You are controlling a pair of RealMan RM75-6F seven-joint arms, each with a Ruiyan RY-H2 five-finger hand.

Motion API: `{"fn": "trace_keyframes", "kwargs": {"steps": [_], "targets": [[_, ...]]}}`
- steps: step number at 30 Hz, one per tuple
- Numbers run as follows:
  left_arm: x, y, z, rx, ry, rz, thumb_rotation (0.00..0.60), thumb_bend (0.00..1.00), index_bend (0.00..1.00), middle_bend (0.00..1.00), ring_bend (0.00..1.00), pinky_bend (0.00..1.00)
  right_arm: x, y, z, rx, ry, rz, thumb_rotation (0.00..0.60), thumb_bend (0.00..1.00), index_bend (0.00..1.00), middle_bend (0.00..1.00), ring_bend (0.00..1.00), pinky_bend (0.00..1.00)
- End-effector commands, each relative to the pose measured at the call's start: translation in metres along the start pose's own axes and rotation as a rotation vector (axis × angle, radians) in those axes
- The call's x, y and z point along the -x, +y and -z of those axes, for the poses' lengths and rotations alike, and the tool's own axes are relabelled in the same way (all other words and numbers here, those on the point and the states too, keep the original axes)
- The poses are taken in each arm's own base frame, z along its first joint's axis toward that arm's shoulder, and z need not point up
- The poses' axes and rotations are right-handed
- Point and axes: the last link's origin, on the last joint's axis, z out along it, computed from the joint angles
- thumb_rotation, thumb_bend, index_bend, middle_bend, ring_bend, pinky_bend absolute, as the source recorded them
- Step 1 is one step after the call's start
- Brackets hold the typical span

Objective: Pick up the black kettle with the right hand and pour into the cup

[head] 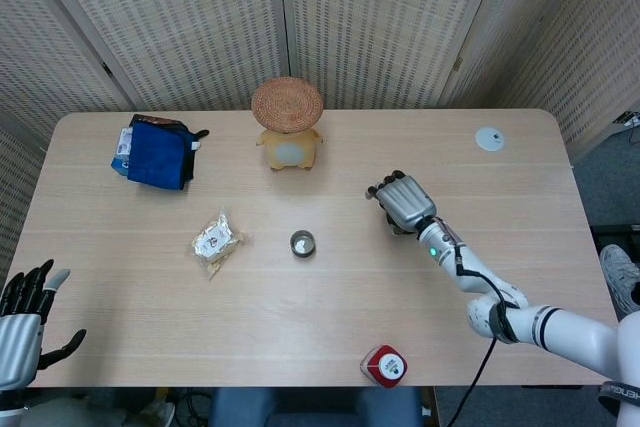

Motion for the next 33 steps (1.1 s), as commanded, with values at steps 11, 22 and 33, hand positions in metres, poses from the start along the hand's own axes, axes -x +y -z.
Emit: {"fn": "trace_keyframes", "kwargs": {"steps": [11, 22, 33], "targets": [[-0.001, -0.008, 0.002, -0.026, 0.002, -0.006, 0.6, 0.22, 0.11, 0.0, 0.0, 0.0, 0.008, -0.011, -0.035, 0.019, -0.044, 0.031, 0.6, 0.2, 0.3, 0.35, 0.23, 0.19], [0.0, -0.011, 0.003, -0.034, 0.002, -0.005, 0.6, 0.22, 0.11, 0.0, 0.0, 0.0, 0.014, -0.002, -0.043, 0.058, -0.075, 0.054, 0.6, 0.21, 0.3, 0.37, 0.23, 0.18], [-0.001, -0.012, 0.003, -0.039, 0.008, -0.004, 0.6, 0.22, 0.11, 0.0, 0.0, 0.0, 0.018, 0.005, -0.047, 0.094, -0.093, 0.058, 0.6, 0.21, 0.3, 0.42, 0.23, 0.17]]}}
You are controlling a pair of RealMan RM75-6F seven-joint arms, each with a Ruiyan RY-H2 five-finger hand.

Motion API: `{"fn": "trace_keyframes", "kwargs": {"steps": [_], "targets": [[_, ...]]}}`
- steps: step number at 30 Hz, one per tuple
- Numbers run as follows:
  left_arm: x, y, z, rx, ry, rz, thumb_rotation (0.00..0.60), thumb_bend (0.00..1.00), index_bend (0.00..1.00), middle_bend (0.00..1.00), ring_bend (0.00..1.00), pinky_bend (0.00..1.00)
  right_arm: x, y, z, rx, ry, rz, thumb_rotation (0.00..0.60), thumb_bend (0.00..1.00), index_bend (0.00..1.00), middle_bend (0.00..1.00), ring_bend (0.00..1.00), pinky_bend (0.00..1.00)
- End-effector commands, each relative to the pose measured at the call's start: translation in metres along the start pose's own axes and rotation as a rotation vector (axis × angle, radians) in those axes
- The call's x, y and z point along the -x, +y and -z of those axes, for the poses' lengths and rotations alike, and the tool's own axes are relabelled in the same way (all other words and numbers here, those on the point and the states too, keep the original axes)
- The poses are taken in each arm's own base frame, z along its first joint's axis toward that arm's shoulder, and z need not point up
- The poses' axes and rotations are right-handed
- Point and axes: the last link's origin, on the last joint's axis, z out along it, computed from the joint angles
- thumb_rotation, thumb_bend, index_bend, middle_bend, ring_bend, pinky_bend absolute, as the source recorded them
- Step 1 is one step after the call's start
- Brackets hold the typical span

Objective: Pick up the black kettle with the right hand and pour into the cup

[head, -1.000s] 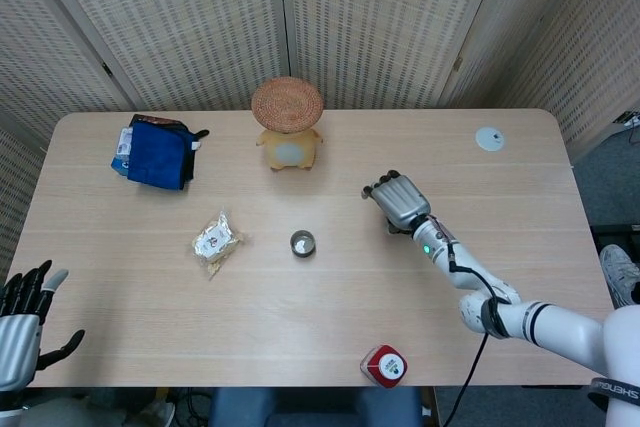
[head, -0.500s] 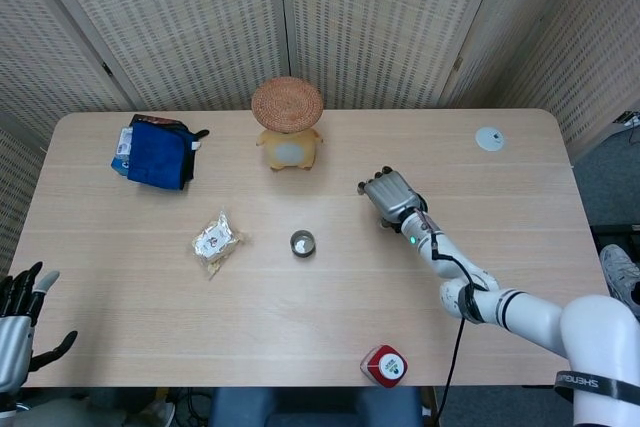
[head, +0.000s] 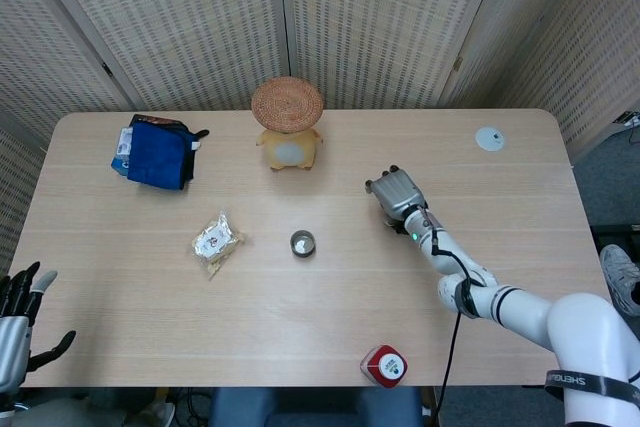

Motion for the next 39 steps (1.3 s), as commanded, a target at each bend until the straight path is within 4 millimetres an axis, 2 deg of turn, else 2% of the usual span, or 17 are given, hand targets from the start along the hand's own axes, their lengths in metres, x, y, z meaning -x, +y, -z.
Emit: {"fn": "trace_keyframes", "kwargs": {"steps": [1, 9, 14, 23, 30, 34, 39], "targets": [[0.0, 0.0, 0.0, -0.001, 0.002, -0.001, 0.6, 0.22, 0.11, 0.0, 0.0, 0.0, 0.001, 0.0, -0.001, 0.004, -0.004, -0.002, 0.6, 0.21, 0.3, 0.43, 0.23, 0.17], [-0.002, -0.002, 0.001, -0.01, 0.009, -0.002, 0.6, 0.22, 0.11, 0.0, 0.0, 0.0, 0.0, 0.002, -0.001, 0.015, 0.004, -0.005, 0.6, 0.21, 0.3, 0.47, 0.23, 0.17], [-0.002, -0.003, 0.001, -0.013, 0.01, -0.001, 0.6, 0.22, 0.11, 0.0, 0.0, 0.0, -0.007, 0.006, 0.006, 0.015, 0.025, -0.006, 0.6, 0.21, 0.3, 0.49, 0.24, 0.17], [-0.003, -0.003, 0.0, -0.005, 0.014, 0.004, 0.6, 0.22, 0.11, 0.0, 0.0, 0.0, -0.017, 0.024, 0.042, 0.022, 0.058, 0.026, 0.6, 0.21, 0.3, 0.51, 0.27, 0.17], [-0.003, -0.001, -0.001, 0.006, 0.012, 0.006, 0.6, 0.22, 0.11, 0.0, 0.0, 0.0, -0.014, 0.042, 0.076, 0.045, 0.06, 0.06, 0.6, 0.21, 0.3, 0.51, 0.27, 0.17], [-0.003, 0.0, -0.001, 0.012, 0.012, 0.007, 0.6, 0.22, 0.11, 0.0, 0.0, 0.0, -0.01, 0.05, 0.09, 0.063, 0.052, 0.069, 0.6, 0.21, 0.3, 0.51, 0.27, 0.17], [-0.002, 0.002, -0.002, 0.021, 0.012, 0.008, 0.6, 0.22, 0.11, 0.0, 0.0, 0.0, -0.005, 0.059, 0.097, 0.09, 0.041, 0.074, 0.6, 0.21, 0.3, 0.5, 0.27, 0.17]]}}
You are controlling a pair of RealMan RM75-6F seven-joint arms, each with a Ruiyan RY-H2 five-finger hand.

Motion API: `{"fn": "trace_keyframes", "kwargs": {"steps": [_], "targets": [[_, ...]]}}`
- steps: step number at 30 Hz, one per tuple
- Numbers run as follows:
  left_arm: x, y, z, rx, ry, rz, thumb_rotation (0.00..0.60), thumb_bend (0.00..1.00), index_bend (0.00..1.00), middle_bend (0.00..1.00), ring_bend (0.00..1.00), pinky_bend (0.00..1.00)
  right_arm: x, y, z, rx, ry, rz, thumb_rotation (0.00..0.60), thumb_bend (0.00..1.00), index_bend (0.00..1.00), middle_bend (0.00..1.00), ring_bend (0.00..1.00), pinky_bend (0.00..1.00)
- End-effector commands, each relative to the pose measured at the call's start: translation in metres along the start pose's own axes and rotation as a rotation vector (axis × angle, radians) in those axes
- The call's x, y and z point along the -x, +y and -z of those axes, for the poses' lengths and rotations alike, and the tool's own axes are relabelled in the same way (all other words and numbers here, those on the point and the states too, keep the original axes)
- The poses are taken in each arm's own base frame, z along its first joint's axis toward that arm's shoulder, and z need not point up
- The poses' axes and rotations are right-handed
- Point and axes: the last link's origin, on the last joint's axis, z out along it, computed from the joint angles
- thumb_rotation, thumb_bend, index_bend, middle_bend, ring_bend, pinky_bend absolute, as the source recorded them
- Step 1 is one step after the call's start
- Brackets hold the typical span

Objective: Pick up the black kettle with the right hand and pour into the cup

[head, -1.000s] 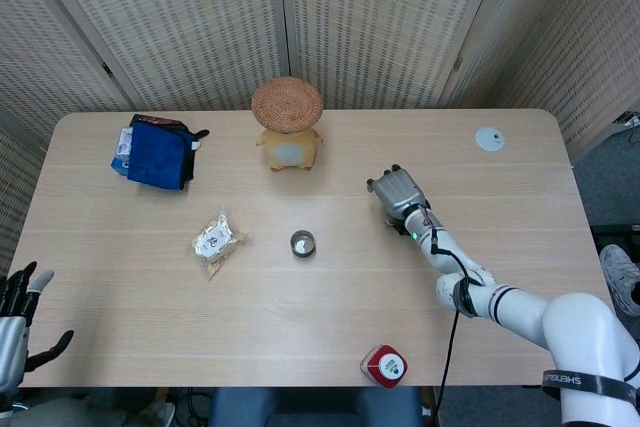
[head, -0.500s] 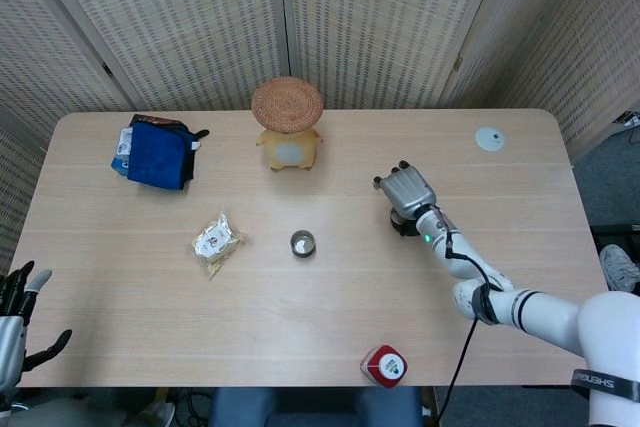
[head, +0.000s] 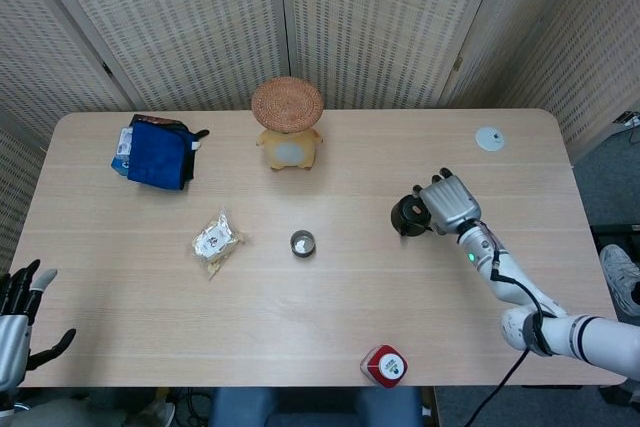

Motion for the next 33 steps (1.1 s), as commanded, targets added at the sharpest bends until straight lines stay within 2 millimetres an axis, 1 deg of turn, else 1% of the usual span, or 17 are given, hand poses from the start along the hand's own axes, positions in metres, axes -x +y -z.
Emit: {"fn": "trace_keyframes", "kwargs": {"steps": [1, 5, 7, 11, 21, 24, 28, 33], "targets": [[0.0, 0.001, 0.0, 0.003, 0.0, 0.001, 0.6, 0.22, 0.11, 0.0, 0.0, 0.0, 0.002, 0.005, 0.001, 0.017, -0.008, 0.001, 0.6, 0.21, 0.3, 0.49, 0.27, 0.17], [0.0, 0.001, 0.001, 0.0, 0.0, 0.001, 0.6, 0.22, 0.11, 0.0, 0.0, 0.0, 0.005, 0.012, 0.0, 0.042, -0.034, -0.003, 0.6, 0.17, 0.3, 0.39, 0.27, 0.17], [0.0, 0.0, 0.002, -0.004, 0.0, -0.001, 0.6, 0.22, 0.11, 0.0, 0.0, 0.0, 0.007, 0.016, -0.001, 0.054, -0.053, -0.016, 0.6, 0.14, 0.3, 0.35, 0.24, 0.17], [-0.001, -0.001, 0.003, -0.007, 0.0, -0.002, 0.6, 0.22, 0.11, 0.0, 0.0, 0.0, 0.012, 0.023, -0.001, 0.072, -0.093, -0.01, 0.6, 0.12, 0.25, 0.29, 0.21, 0.17], [0.0, 0.003, 0.003, 0.004, -0.005, 0.012, 0.6, 0.22, 0.12, 0.0, 0.0, 0.0, 0.023, 0.036, 0.001, 0.102, -0.124, -0.013, 0.6, 0.12, 0.23, 0.28, 0.19, 0.17], [0.0, 0.004, 0.003, 0.006, -0.006, 0.012, 0.6, 0.22, 0.11, 0.0, 0.0, 0.0, 0.028, 0.04, 0.002, 0.112, -0.131, -0.01, 0.6, 0.12, 0.23, 0.29, 0.19, 0.17], [-0.001, 0.005, 0.003, 0.009, -0.005, 0.011, 0.6, 0.22, 0.11, 0.0, 0.0, 0.0, 0.038, 0.044, 0.001, 0.124, -0.157, -0.011, 0.6, 0.12, 0.23, 0.31, 0.19, 0.17], [-0.002, 0.006, 0.004, 0.008, -0.003, 0.01, 0.6, 0.22, 0.11, 0.0, 0.0, 0.0, 0.048, 0.046, -0.002, 0.129, -0.18, -0.007, 0.6, 0.13, 0.23, 0.32, 0.19, 0.17]]}}
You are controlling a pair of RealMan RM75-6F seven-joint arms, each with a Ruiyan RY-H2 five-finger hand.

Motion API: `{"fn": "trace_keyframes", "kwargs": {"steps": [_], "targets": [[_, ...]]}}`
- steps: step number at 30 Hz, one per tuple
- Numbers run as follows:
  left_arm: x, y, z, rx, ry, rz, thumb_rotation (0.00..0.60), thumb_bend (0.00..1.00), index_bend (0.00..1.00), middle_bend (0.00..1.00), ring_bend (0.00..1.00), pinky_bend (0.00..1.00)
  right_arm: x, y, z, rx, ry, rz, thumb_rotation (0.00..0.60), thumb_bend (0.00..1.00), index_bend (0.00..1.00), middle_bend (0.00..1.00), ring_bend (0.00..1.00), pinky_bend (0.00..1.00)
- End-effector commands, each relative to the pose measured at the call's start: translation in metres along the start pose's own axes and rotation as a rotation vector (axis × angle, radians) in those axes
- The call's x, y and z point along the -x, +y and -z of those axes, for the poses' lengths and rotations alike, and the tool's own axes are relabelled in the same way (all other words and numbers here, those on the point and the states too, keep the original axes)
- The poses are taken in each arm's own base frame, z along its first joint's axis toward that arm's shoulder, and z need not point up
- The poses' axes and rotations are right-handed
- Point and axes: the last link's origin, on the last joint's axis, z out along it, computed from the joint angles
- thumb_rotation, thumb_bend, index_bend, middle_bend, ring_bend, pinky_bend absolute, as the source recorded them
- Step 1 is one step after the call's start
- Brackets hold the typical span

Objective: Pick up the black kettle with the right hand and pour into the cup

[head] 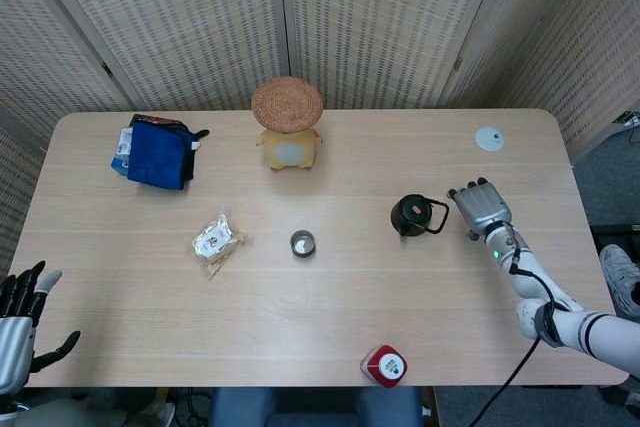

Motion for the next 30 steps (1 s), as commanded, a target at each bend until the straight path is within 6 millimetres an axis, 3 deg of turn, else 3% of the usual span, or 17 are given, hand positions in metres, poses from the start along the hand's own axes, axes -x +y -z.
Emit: {"fn": "trace_keyframes", "kwargs": {"steps": [1, 18, 30], "targets": [[-0.001, 0.0, 0.001, -0.001, 0.001, 0.0, 0.6, 0.22, 0.11, 0.0, 0.0, 0.0, 0.007, 0.0, -0.002, 0.002, -0.016, 0.003, 0.6, 0.13, 0.23, 0.32, 0.19, 0.17], [-0.001, -0.002, 0.005, -0.011, 0.003, -0.004, 0.6, 0.22, 0.11, 0.0, 0.0, 0.0, 0.022, -0.025, -0.001, -0.078, -0.03, 0.006, 0.6, 0.13, 0.23, 0.33, 0.19, 0.17], [-0.003, -0.005, 0.008, -0.018, 0.007, -0.005, 0.6, 0.22, 0.11, 0.0, 0.0, 0.0, 0.017, -0.05, -0.005, -0.134, -0.002, -0.003, 0.6, 0.13, 0.23, 0.33, 0.19, 0.17]]}}
